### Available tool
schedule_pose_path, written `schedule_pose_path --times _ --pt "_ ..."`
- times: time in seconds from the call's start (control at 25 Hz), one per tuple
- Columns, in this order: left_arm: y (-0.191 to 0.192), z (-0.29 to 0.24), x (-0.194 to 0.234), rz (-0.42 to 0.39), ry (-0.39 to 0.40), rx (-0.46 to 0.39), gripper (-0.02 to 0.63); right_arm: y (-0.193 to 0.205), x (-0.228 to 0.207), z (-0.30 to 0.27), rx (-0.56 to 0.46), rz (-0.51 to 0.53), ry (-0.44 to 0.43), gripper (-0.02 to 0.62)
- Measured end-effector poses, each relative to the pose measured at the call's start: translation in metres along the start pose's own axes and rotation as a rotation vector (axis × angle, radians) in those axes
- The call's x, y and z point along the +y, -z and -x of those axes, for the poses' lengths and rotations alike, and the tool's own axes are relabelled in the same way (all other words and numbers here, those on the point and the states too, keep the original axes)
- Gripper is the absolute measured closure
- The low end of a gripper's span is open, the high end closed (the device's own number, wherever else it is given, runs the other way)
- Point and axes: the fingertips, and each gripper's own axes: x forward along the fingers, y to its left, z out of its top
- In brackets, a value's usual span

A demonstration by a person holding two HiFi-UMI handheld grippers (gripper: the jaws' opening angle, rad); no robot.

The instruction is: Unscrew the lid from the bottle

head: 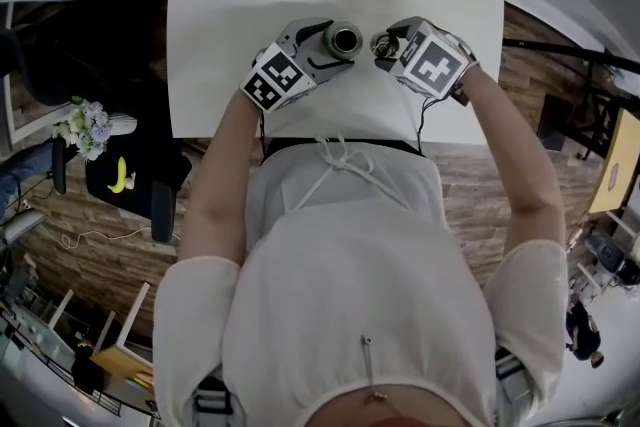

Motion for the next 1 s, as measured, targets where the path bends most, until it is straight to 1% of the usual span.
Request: schedule_pose_path --times 0.2,0.44,0.8,0.88,0.92,1.0 --pt "0.000 0.002 0.000 -0.001 -0.001 0.020 0.242 0.007 -0.011 -0.025 -0.007 -0.067 0.003 0.334" --pt "0.002 0.002 0.001 -0.003 -0.002 0.044 0.242 0.013 -0.014 -0.044 0.005 -0.079 0.007 0.333" --pt "0.003 0.002 0.000 0.004 -0.004 0.056 0.242 0.017 -0.018 -0.053 -0.017 -0.132 -0.009 0.330" --pt "0.002 0.002 0.000 0.011 -0.005 0.052 0.242 0.015 -0.020 -0.051 -0.031 -0.135 0.011 0.304" --pt "0.002 0.002 0.000 0.017 -0.008 0.047 0.242 0.014 -0.021 -0.050 -0.044 -0.136 0.023 0.275" --pt "0.003 0.002 0.000 0.032 -0.016 0.037 0.242 0.012 -0.022 -0.045 -0.073 -0.130 0.041 0.242"
